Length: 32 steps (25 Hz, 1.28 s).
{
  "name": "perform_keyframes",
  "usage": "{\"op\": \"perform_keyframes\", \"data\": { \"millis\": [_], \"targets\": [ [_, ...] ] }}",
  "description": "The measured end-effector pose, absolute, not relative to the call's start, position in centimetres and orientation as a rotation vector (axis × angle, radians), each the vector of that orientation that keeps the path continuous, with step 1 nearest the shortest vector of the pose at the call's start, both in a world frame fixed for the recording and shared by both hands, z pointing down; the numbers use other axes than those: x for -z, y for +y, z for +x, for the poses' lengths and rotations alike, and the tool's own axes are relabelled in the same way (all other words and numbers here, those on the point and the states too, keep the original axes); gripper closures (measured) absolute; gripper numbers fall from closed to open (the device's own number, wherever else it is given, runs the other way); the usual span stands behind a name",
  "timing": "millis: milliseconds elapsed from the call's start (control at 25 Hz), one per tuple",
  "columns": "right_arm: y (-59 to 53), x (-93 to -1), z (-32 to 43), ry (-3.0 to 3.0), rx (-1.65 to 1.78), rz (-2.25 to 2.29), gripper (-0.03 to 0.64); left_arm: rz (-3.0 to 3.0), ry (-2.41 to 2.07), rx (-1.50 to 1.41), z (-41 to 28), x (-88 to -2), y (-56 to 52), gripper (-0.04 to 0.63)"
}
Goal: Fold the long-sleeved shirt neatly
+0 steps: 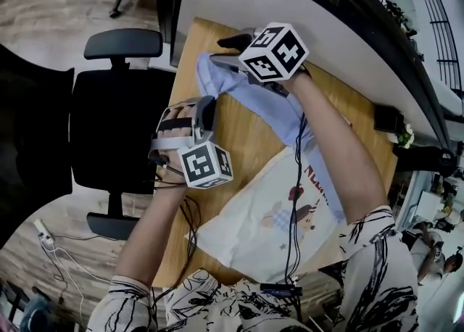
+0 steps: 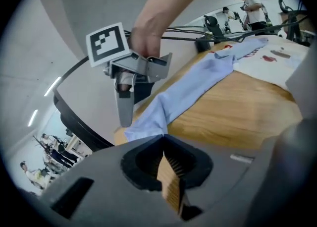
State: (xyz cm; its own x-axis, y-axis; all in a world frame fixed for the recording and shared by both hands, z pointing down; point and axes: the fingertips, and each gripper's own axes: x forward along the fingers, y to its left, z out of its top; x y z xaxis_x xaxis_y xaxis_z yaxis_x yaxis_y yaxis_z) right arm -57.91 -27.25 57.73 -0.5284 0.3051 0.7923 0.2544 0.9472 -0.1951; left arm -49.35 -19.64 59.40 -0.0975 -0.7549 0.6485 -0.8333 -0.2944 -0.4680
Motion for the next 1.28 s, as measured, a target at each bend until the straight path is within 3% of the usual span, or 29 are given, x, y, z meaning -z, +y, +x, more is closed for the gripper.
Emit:
{"op": "perform_keyframes", "data": {
  "millis": [160,240,520,680,1280],
  "targets": [
    [-25.3,-59.5,-58.4,-2.024,0.067,-0.445,0.442,2.042,-1.77,-1.402,-48.9,-60.0,-19.9,0.581],
    [-25.6,-60.0,-58.3,-2.002,0.063,-0.41,0.594,2.039,-1.767,-1.422,-48.7,-60.1,-19.9,0.581],
    [-27.0,-54.4,-56.8,-2.17,0.01,-0.311,0.597,1.993,-1.914,-1.166,-49.9,-55.3,-20.2,0.581],
    [-28.9,-49.2,-53.7,-2.297,-0.013,-0.18,0.597,2.065,-1.977,-1.238,-48.2,-50.3,-21.7,0.581],
    [-32.5,-36.5,-28.0,-2.486,0.053,0.124,0.597,2.285,-1.938,-1.371,-25.5,-37.4,-22.4,0.581]
  ]
}}
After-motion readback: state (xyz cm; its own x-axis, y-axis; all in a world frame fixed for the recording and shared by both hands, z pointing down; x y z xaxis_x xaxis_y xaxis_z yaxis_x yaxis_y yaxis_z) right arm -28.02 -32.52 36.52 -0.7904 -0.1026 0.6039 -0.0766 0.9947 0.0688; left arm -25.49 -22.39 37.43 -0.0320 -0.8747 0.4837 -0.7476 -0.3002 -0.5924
